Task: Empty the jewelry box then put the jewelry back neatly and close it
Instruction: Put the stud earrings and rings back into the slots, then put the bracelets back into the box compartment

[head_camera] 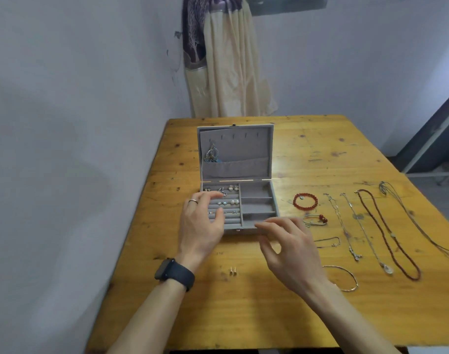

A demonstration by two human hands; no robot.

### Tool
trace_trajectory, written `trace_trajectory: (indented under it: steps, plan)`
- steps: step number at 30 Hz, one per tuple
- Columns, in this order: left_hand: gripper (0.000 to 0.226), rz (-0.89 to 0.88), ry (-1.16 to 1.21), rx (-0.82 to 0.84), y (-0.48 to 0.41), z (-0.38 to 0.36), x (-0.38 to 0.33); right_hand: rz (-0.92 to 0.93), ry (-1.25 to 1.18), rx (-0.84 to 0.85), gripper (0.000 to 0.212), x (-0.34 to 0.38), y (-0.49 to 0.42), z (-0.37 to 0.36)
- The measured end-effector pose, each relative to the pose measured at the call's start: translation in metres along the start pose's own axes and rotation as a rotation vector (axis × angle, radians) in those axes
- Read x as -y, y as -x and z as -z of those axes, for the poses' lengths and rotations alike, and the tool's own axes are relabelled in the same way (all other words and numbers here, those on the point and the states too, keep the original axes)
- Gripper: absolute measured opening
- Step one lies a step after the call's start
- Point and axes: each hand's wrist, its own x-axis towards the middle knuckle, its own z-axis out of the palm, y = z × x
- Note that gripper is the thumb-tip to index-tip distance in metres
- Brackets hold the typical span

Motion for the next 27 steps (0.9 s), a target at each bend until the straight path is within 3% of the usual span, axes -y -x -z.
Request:
trace_trajectory:
  steps: [5,13,20,27]
  plan:
    - [0.029,-0.128,0.036,0.093,0.012,-0.030,-0.053,-0.151,-0.005,-0.032,0.031,-0.040,0.020,0.034]
    - [0.035,-0.201,-0.182,0.291,-0.001,-0.091,-0.095,-0.342,0.058,0.013,0.028,-0.118,-0.007,0.057]
    - [0.039,-0.277,-0.423,0.364,-0.035,-0.133,-0.094,-0.353,0.148,0.107,0.036,-0.147,-0.058,0.047]
    - [0.044,-0.278,-0.538,0.452,-0.034,-0.143,-0.089,-0.329,0.397,0.307,0.045,-0.153,-0.083,0.025]
